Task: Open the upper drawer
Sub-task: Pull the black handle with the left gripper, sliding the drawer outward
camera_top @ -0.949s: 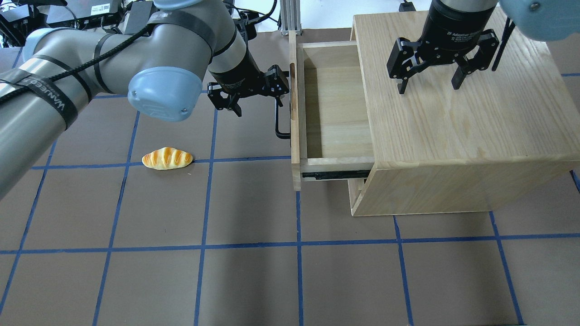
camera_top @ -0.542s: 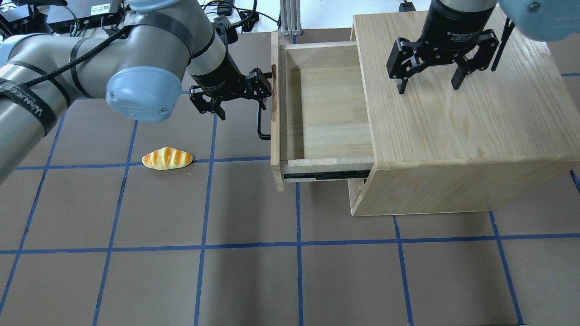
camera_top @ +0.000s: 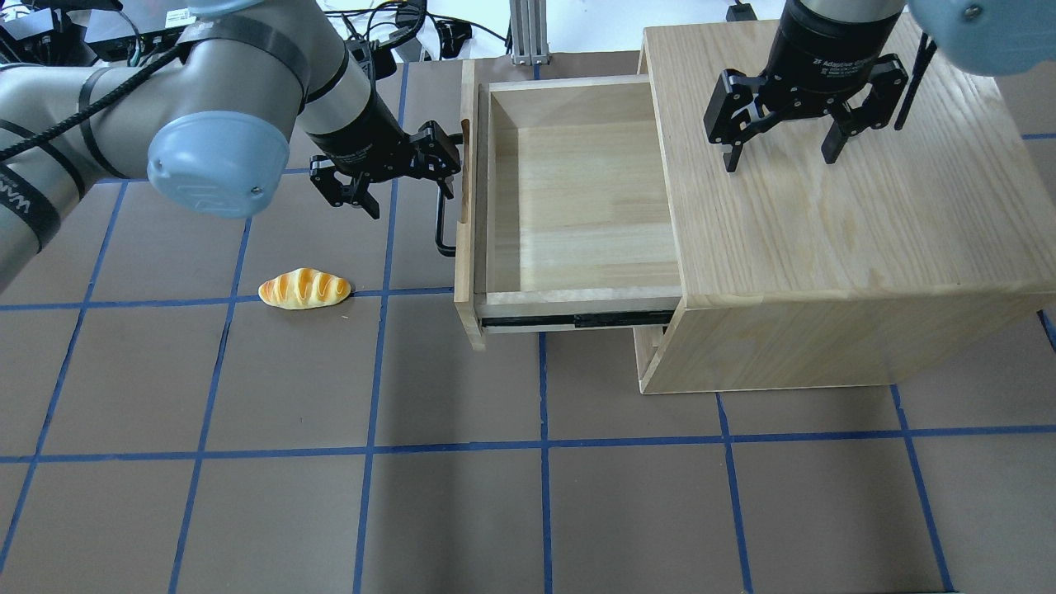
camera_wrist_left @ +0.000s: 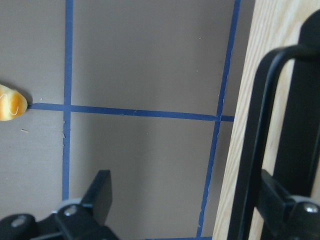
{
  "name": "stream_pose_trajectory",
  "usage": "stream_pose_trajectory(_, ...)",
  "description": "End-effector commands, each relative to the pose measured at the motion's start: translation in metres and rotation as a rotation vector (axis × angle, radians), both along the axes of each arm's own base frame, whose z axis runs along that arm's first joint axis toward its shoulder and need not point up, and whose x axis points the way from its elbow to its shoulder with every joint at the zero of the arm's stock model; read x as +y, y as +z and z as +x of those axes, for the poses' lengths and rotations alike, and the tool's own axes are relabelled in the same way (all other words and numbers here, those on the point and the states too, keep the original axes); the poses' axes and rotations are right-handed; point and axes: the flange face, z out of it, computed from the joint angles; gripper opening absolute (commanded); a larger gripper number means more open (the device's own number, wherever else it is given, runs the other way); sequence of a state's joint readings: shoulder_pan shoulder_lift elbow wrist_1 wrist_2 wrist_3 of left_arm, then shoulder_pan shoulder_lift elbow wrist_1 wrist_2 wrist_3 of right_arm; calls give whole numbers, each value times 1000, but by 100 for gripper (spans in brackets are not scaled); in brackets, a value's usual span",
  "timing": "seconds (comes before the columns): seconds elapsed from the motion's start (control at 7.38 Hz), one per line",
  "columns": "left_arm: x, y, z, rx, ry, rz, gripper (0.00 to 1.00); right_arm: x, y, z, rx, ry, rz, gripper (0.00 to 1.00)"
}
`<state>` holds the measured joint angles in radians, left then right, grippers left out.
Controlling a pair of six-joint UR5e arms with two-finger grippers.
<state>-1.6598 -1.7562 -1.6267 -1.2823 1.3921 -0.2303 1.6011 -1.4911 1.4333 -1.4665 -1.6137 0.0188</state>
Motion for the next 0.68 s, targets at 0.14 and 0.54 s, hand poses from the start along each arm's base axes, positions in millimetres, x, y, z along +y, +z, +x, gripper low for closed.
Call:
stream_pose_trajectory(0.14, -3, 3, 20, -3, 31, 8, 100, 0, 0, 0, 0, 1, -1, 100)
stream_pose_trajectory(0.54, 0, 18, 37, -6, 30, 20, 100, 0, 0, -1, 0, -2, -1, 100)
